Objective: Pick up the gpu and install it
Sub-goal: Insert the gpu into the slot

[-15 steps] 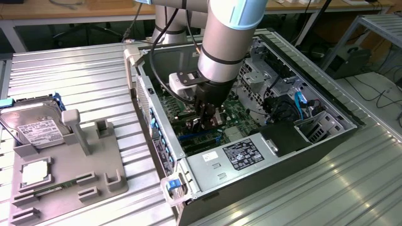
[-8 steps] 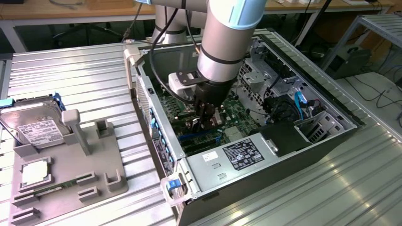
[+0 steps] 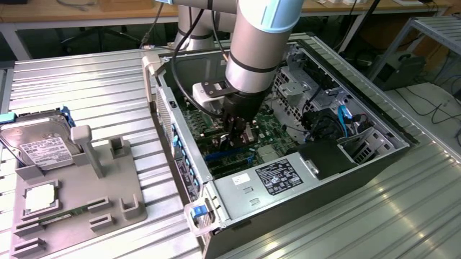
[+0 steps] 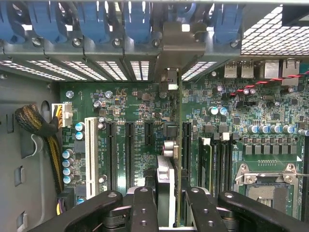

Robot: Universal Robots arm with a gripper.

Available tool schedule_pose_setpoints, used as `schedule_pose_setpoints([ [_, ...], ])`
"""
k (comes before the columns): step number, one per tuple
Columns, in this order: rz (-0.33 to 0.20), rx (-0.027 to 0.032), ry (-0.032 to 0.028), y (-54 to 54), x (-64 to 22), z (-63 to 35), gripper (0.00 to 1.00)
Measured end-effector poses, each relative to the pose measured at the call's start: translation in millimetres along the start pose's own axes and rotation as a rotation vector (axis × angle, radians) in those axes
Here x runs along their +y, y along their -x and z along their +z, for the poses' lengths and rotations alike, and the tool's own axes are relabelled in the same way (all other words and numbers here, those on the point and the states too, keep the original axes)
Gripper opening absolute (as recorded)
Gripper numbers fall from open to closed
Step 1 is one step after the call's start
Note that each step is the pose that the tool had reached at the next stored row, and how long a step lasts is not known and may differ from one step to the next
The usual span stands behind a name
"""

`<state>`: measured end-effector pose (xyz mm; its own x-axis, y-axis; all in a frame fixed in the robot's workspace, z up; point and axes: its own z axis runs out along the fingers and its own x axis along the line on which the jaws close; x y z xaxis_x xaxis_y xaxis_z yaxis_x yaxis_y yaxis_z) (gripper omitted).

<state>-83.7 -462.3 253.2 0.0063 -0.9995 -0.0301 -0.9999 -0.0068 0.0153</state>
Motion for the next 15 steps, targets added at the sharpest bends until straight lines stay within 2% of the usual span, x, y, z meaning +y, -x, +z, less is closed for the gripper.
schedule_pose_setpoints([
  [15, 0.000, 0.0007, 0.0001, -1.3, -0.1, 4.2, 0.28],
])
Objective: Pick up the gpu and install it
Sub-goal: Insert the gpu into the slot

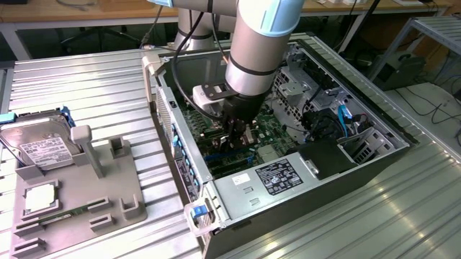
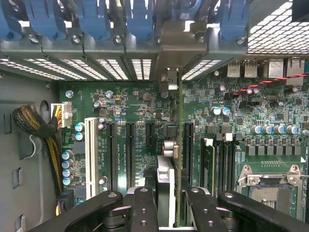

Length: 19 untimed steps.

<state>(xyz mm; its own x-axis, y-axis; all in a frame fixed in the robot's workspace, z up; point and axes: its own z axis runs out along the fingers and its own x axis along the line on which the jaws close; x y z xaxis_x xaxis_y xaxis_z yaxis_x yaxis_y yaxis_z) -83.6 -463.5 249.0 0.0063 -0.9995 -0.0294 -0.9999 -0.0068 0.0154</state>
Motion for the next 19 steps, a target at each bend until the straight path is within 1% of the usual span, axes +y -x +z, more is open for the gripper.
schedule_pose_setpoints([
  [3, 0.000, -0.0004, -0.0001, 0.2, -0.1, 0.2, 0.28],
  [8, 0.000, -0.0003, 0.0031, 0.2, -1.3, 0.1, 0.28],
  [19, 0.000, -0.0002, 0.0031, 1.2, -1.3, 0.4, 0.28],
])
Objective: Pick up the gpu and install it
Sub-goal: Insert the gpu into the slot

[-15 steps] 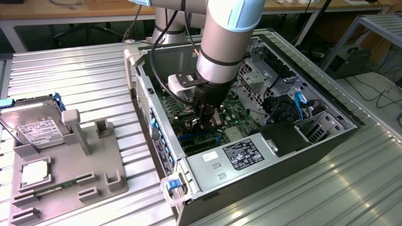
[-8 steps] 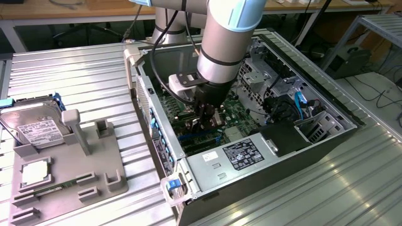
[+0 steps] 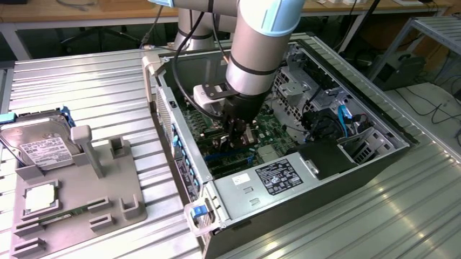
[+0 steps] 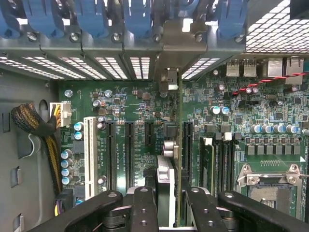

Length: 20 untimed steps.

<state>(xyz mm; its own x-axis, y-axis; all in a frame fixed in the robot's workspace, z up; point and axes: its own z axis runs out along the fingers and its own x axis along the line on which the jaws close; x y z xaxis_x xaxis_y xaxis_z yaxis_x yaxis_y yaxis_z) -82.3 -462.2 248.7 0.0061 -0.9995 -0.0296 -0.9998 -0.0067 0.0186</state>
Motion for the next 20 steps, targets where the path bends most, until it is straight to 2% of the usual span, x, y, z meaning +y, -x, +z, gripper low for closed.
schedule_pose_setpoints([
  [20, 0.002, 0.0003, 0.0001, 3.5, 2.6, 1.3, 0.28],
])
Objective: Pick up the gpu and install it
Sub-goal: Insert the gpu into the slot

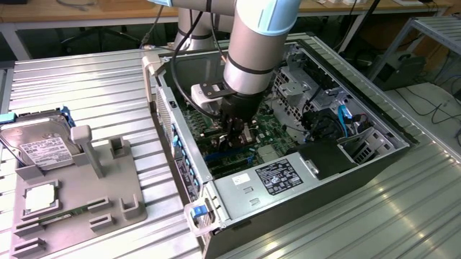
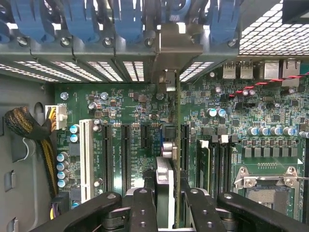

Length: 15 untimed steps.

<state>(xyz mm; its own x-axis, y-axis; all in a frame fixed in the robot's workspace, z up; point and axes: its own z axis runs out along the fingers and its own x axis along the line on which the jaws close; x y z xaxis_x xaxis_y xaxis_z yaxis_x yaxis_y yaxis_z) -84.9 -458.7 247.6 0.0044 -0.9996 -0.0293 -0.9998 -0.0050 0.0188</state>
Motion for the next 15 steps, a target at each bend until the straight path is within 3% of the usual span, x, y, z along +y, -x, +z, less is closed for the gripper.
schedule_pose_setpoints([
  [15, 0.003, -0.0004, -0.0017, 0.0, 2.4, -1.5, 0.28],
])
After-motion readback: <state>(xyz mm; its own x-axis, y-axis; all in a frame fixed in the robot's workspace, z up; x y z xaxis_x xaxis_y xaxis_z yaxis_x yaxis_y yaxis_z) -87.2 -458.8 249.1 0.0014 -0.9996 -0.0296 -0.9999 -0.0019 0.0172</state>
